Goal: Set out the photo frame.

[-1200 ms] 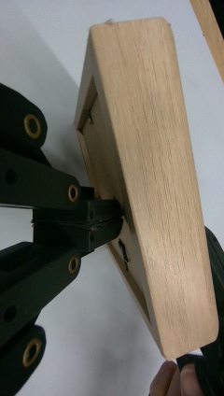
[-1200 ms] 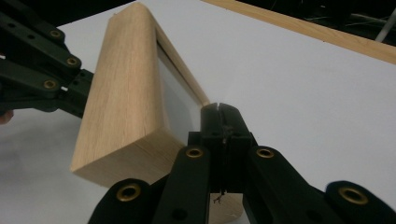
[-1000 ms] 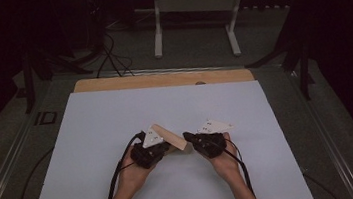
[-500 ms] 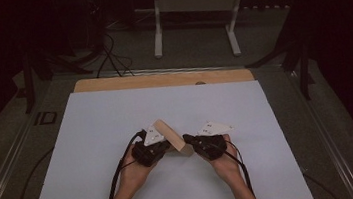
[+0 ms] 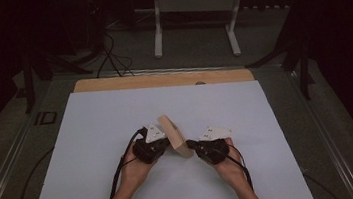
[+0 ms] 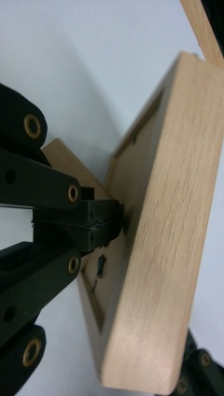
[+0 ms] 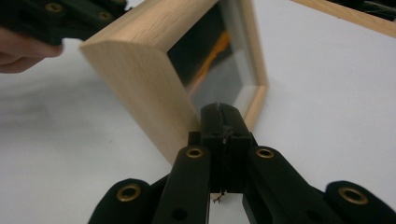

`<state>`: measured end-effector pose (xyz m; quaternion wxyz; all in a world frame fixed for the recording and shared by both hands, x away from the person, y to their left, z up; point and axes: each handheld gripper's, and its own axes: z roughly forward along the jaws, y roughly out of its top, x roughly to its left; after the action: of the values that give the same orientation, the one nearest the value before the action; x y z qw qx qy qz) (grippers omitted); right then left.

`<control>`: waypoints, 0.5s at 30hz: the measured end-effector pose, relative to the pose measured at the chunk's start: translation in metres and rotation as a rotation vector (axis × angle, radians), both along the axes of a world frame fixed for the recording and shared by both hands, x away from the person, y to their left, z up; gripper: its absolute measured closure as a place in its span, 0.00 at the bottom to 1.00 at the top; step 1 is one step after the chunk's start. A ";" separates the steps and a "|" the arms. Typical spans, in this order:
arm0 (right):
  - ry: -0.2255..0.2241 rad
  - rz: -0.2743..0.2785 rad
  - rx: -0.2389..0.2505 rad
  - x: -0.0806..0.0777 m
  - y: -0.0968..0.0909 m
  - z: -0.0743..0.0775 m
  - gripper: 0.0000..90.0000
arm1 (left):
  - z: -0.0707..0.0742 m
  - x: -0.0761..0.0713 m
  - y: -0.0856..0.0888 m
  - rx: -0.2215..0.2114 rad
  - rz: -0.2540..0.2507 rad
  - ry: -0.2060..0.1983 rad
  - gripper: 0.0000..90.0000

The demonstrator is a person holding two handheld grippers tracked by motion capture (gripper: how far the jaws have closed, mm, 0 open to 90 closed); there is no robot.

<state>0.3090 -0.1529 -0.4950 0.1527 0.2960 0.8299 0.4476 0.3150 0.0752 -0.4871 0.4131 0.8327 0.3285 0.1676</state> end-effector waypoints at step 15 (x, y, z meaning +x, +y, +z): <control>-0.003 0.044 -0.012 -0.007 0.013 -0.001 1.00 | -0.002 0.008 0.006 -0.013 0.006 0.006 0.99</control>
<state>0.3017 -0.1401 -0.4959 0.1457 0.2759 0.8387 0.4463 0.3226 0.0810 -0.4890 0.4171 0.8295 0.3330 0.1643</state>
